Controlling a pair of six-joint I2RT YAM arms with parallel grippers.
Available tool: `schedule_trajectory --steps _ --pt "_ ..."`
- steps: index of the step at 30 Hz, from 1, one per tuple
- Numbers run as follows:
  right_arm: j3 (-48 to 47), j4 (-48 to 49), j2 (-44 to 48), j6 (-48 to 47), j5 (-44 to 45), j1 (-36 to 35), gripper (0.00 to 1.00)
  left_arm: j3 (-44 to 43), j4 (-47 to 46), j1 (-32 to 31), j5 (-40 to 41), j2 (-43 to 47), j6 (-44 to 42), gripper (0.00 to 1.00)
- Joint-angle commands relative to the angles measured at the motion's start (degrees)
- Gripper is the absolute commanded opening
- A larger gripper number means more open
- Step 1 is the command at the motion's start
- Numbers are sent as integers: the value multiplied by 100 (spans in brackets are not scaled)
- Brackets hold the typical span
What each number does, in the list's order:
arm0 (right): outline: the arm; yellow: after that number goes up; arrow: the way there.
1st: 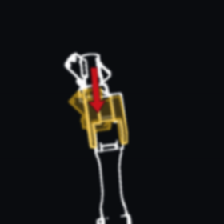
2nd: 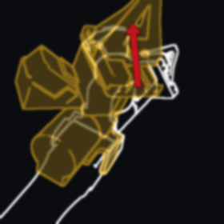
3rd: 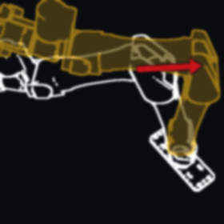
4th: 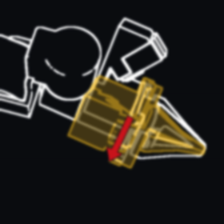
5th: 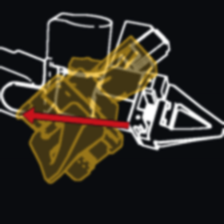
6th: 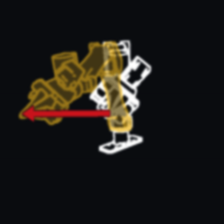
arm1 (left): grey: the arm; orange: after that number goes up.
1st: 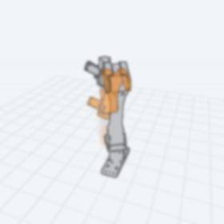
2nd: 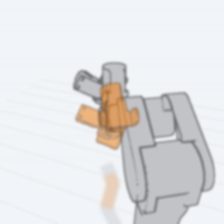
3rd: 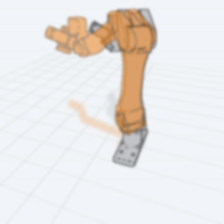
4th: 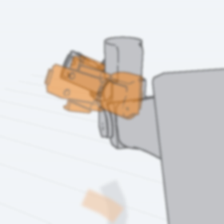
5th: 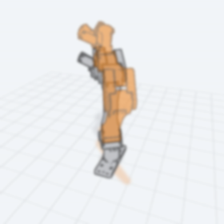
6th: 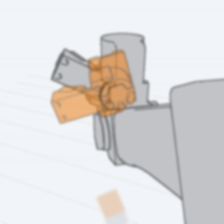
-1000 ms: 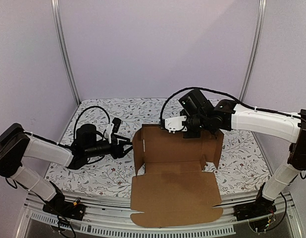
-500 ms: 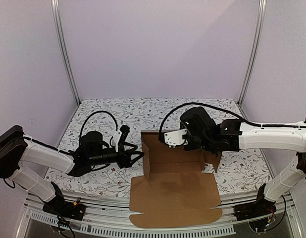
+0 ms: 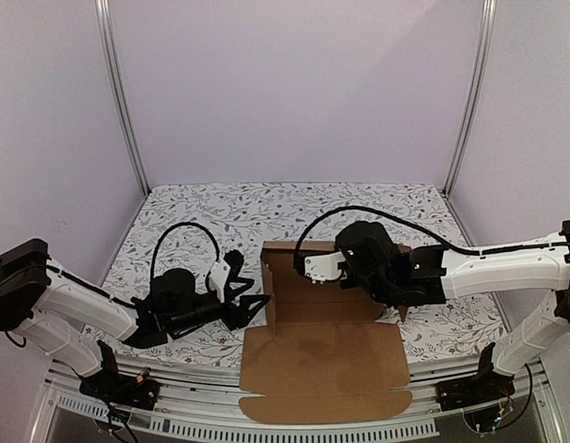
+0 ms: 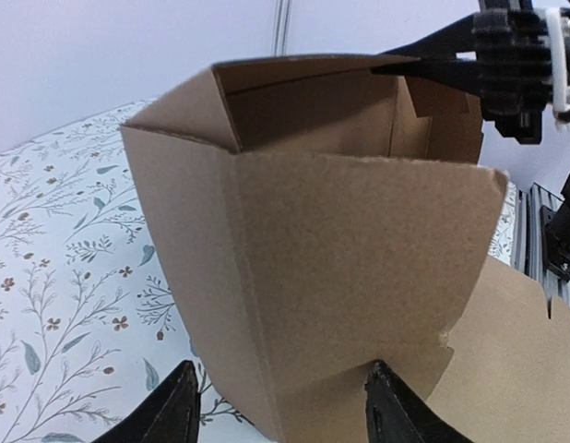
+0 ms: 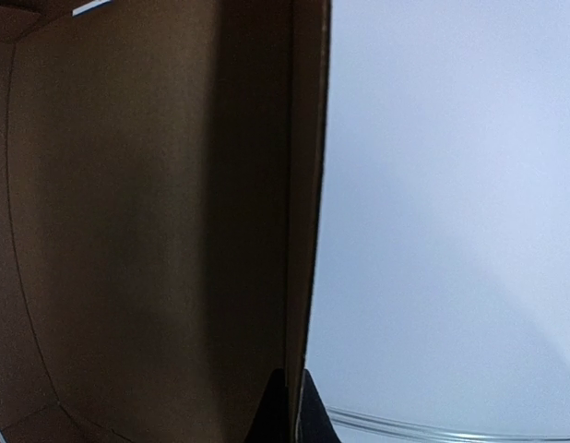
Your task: Fold the paper box
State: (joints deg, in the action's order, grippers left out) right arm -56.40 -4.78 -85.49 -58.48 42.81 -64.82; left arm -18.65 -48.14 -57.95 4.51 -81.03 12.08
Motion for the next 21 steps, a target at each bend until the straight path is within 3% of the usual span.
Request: schedule_trajectory --steps 1,8,14,21 --pt "386 371 53 -329 420 -277 0 97 -577 -261 1020 -93 -283 61" --pt "472 418 -113 -318 824 -437 0 -39 -854 -614 1599 -463 -483 61" --pt "516 422 -143 -274 1055 -626 0 -365 -1216 -1008 2776 -1089 -809 59" --pt "769 424 -208 -299 1268 -757 0 -534 -2045 -1111 3029 -1683 -989 60"
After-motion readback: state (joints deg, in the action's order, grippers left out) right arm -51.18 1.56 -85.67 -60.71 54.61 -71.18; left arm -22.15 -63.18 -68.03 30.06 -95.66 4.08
